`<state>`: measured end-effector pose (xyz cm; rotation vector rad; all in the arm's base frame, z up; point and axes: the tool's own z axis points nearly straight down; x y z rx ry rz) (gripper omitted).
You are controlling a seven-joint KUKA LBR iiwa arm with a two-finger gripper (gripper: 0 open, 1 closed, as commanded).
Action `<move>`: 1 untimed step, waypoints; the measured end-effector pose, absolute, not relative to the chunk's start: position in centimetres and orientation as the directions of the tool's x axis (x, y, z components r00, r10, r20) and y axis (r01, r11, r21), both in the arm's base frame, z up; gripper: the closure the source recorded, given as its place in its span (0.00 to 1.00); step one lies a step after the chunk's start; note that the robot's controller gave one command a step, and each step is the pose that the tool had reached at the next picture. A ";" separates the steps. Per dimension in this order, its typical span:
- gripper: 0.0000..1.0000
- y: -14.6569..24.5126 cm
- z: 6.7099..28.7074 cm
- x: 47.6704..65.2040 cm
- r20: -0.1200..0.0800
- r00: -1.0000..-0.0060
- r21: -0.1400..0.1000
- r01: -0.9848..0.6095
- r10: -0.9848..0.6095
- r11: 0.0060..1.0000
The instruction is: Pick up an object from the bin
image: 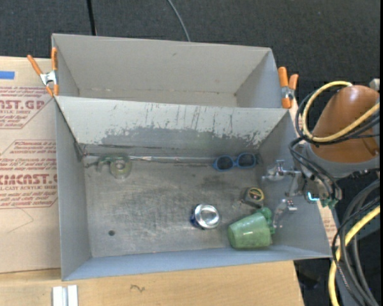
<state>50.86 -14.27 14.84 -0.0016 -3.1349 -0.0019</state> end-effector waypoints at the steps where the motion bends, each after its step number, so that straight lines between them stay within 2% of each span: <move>1: 0.00 -12.1 11.8 51.4 -0.001 -0.968 0.000 -0.253 -0.253 0.968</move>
Offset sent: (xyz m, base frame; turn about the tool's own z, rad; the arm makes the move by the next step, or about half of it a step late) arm 0.0052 0.0204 -0.0294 -0.2563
